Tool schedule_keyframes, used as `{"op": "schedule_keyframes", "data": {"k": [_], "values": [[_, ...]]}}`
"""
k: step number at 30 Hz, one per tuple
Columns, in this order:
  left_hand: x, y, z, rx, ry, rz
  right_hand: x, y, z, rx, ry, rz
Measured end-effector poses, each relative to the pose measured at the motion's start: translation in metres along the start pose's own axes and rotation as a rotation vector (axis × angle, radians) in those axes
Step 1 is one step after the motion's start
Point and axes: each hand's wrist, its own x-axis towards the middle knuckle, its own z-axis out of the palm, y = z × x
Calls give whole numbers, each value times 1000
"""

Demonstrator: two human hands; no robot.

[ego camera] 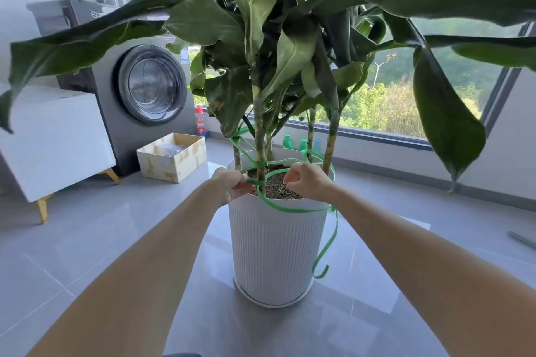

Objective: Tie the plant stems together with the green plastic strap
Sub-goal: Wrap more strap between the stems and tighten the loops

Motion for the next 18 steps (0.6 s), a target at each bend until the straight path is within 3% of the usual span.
{"op": "schedule_keyframes", "data": {"k": [5, 9, 12, 18], "values": [[5, -1, -20, 75, 76, 36, 9, -12, 6, 153, 58, 70], [1, 1, -35, 180, -93, 6, 12, -27, 13, 357, -48, 176], [-1, 6, -28, 137, -175, -9, 11, -35, 18, 326, -116, 181], [-5, 4, -19, 2, -254, -123, 8, -33, 18, 272, -96, 152]]}}
